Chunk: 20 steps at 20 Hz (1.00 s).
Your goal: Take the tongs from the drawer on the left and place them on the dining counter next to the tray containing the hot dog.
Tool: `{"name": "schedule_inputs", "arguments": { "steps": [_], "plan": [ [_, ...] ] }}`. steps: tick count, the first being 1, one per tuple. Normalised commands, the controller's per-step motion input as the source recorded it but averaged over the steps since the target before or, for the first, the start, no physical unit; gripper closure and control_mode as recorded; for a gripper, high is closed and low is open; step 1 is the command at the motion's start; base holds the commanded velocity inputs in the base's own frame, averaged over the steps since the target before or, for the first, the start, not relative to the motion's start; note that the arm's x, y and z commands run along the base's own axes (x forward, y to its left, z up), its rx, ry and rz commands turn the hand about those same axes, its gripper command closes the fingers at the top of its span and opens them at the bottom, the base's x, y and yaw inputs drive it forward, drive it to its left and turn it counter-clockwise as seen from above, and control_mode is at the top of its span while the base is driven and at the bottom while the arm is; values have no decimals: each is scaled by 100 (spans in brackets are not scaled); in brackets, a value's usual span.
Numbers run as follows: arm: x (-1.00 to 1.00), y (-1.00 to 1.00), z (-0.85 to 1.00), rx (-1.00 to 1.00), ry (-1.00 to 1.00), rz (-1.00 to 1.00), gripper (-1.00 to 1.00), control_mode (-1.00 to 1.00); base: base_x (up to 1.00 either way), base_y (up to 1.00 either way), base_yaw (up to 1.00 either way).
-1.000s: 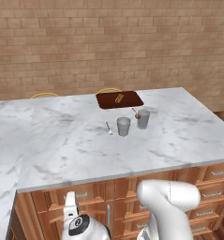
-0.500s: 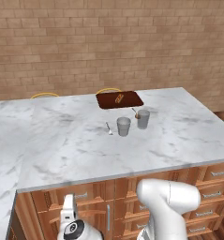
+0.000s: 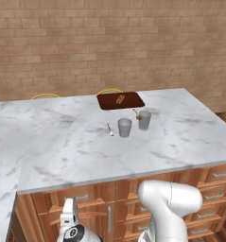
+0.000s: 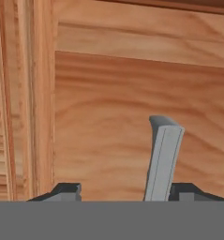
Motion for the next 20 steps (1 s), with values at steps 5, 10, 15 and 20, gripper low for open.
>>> {"name": "schedule_inputs", "arguments": {
  "steps": [5, 10, 15, 20],
  "plan": [
    [0, 0, 0, 0, 0, 0, 100, -100, 0, 0, 0],
    [2, 0, 0, 0, 0, 0, 100, -100, 0, 0, 0],
    [4, 0, 2, 0, 6, 0, 100, -100, 0, 0, 0],
    [-44, -4, 0, 0, 9, 0, 100, -100, 0, 0, 0]
  ]
}}
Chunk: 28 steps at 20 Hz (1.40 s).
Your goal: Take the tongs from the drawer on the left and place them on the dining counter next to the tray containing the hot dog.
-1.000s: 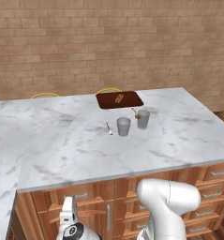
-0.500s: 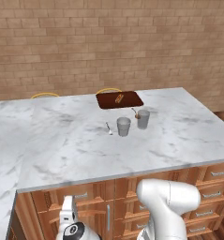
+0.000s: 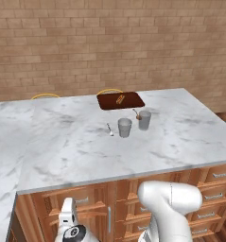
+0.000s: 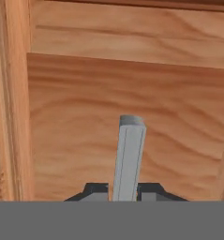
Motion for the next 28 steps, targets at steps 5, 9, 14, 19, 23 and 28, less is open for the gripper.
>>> {"name": "schedule_inputs", "arguments": {
  "steps": [5, 9, 14, 19, 23, 28],
  "plan": [
    [-94, -29, -1, 0, 10, 0, 100, -100, 0, 0, 0],
    [-100, -42, -11, 0, 8, 0, 100, -100, 0, 0, 0],
    [-100, -53, -22, 0, 6, 0, 100, -100, 0, 0, 0],
    [-100, -49, -19, 0, 7, -2, 100, -100, 0, 0, 0],
    [-100, -50, -22, 0, 7, -4, 100, -100, 0, 0, 0],
    [-96, -37, 24, 3, 0, -11, 100, -100, 0, 0, 0]
  ]
}}
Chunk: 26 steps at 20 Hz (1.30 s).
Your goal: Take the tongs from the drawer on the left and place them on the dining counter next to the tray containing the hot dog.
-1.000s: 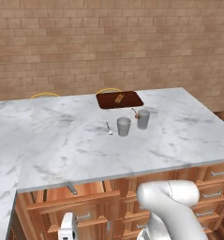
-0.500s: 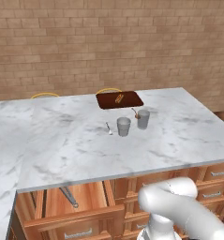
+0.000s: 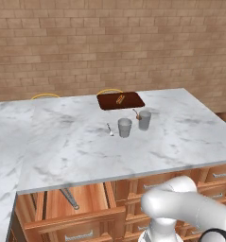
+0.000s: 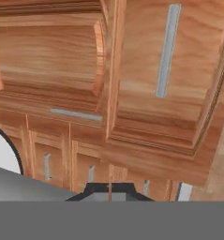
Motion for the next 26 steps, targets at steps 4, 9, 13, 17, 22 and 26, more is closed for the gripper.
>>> {"name": "schedule_inputs", "arguments": {
  "steps": [4, 9, 13, 17, 22, 26],
  "plan": [
    [-47, -14, 98, 7, 1, -24, -100, -100, 0, 0, 0],
    [0, -6, 100, 4, 11, -29, -100, -100, 0, 0, 0],
    [4, 0, 100, 0, 17, -31, -100, -100, 0, 0, 0],
    [30, 0, 100, 0, 20, -26, -100, -100, 0, 0, 0],
    [50, 0, 100, 0, 21, -18, -100, -100, 0, 0, 0],
    [56, 6, 100, 0, 21, -12, -100, -100, 0, 0, 0]
  ]
}}
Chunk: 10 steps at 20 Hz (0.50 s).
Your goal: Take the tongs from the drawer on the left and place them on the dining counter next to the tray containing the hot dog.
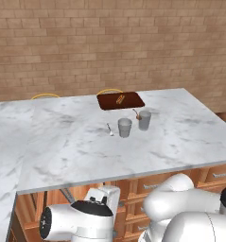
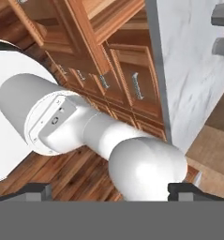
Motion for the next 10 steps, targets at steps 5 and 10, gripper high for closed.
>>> {"name": "schedule_inputs", "arguments": {
  "steps": [5, 10],
  "plan": [
    [9, 0, 24, 0, 4, -1, -100, -100, 0, 0, 0],
    [33, 2, 4, 9, 17, 5, -100, -100, 0, 0, 0]
  ]
}}
